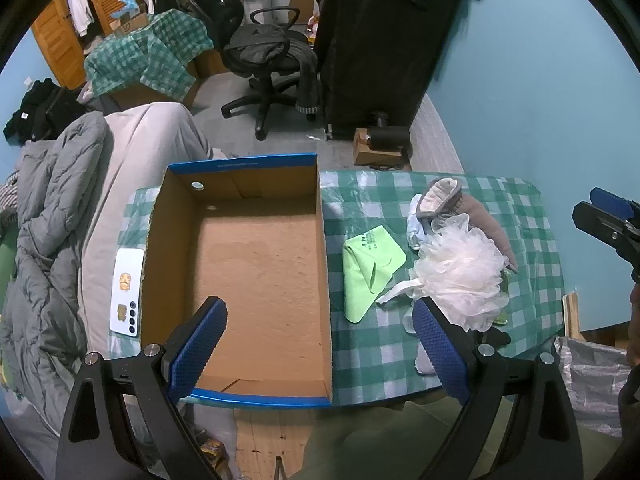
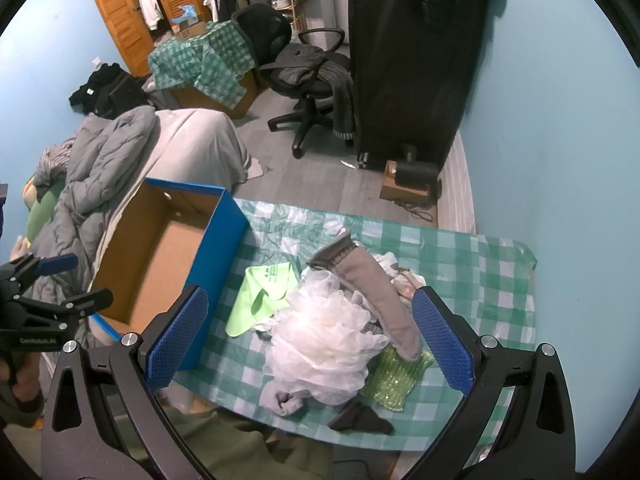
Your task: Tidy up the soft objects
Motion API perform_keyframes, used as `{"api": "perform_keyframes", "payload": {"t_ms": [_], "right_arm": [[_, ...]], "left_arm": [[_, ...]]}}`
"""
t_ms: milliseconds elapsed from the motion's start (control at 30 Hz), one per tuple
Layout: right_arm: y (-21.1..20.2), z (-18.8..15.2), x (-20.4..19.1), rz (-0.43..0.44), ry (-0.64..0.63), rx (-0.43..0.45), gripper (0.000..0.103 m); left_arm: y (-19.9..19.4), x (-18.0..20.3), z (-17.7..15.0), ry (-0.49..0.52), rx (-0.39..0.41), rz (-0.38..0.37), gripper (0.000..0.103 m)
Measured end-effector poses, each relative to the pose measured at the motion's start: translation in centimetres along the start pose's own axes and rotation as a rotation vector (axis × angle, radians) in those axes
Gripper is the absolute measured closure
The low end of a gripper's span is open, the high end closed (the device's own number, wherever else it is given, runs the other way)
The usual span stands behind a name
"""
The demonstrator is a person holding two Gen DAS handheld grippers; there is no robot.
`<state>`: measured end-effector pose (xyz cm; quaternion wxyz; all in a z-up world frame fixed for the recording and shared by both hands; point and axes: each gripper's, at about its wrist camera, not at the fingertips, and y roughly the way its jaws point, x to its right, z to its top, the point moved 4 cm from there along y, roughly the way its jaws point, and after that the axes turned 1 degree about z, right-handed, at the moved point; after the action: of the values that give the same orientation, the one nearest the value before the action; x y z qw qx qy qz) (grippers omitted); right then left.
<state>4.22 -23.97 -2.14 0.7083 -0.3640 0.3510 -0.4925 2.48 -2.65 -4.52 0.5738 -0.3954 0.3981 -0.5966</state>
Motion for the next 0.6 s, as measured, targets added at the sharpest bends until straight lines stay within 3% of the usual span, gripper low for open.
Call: {"api": "perform_keyframes", "payload": {"t_ms": [433, 600], "right_arm": [[-0.1, -0.7, 0.2, -0.004, 0.001, -0.012, 0.002], [0.0, -0.7, 2.2, -0.007, -0.004, -0.031, 0.002]], "left_arm": [[0.7, 0.9, -0.5, -0.004, -0.013, -0.014, 0.008], [1.4, 1.3, -0.6, 0.004, -0.026, -0.025, 0.008]]}}
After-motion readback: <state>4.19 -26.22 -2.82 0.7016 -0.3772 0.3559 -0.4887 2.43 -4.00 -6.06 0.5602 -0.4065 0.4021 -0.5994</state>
